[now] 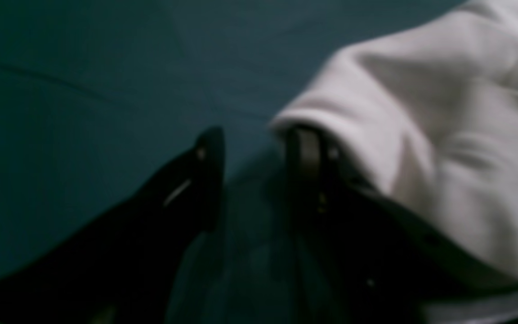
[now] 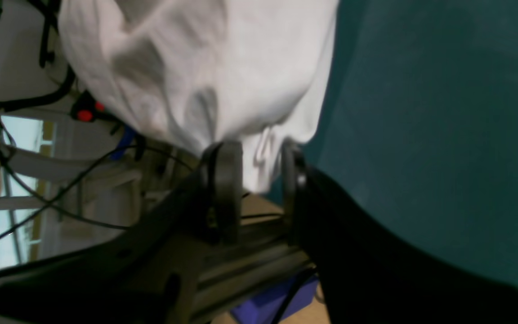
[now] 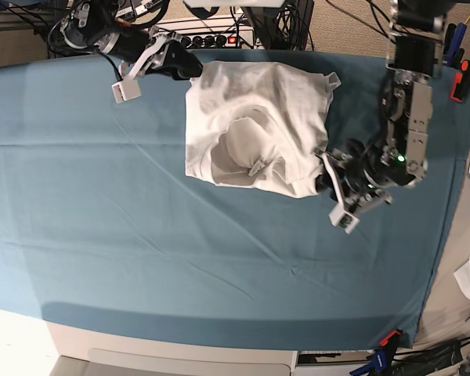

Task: Fold the T-shirt properly
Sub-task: 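Grasp the bundle's side edge with the left gripper and pull it straight, then release the bundle and lift both grippers off the shirt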

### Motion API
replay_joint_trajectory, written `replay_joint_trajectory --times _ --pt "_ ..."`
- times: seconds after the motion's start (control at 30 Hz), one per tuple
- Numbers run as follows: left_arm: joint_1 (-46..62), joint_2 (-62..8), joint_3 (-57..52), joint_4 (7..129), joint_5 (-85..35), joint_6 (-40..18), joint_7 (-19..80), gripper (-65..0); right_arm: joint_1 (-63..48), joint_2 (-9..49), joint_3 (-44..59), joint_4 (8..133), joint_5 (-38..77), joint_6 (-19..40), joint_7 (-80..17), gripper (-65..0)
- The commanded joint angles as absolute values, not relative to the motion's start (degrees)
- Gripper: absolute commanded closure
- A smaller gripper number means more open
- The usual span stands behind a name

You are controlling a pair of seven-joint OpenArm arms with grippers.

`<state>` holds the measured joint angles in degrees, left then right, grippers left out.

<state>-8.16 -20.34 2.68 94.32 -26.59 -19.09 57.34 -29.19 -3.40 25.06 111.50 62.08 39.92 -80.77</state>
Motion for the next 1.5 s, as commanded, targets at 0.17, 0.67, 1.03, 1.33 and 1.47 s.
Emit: replay_joint_trajectory --times 0.17,0.67,1.03,1.33,1.47 --pt "-11.16 -26.15 2.35 95.26 -25.65 -17.26 56.10 -24.0 -24.01 0.99 25.23 112.68 59.59 40.00 -78.85 -15.9" --pt "-9.87 -33.01 -3.68 98.65 -63.13 -33.06 69.23 0.0 -17.54 -1.43 25.19 112.68 81.12 40.00 -80.00 0.0" --pt "-8.38 -25.63 -3.60 98.63 -84.42 -39.11 78.65 0.0 -25.41 -2.72 25.08 112.66 85.00 40.00 -80.00 0.0" --pt "-7.73 -20.01 -3.51 98.37 -71.81 -38.83 73.41 0.0 -25.58 -3.38 25.06 109.54 80.03 40.00 -80.00 0.0" --pt "-5.80 -20.18 -3.51 98.35 -67.31 -38.44 72.40 0.0 -25.56 -3.33 25.06 106.21 80.07 40.00 -80.00 0.0"
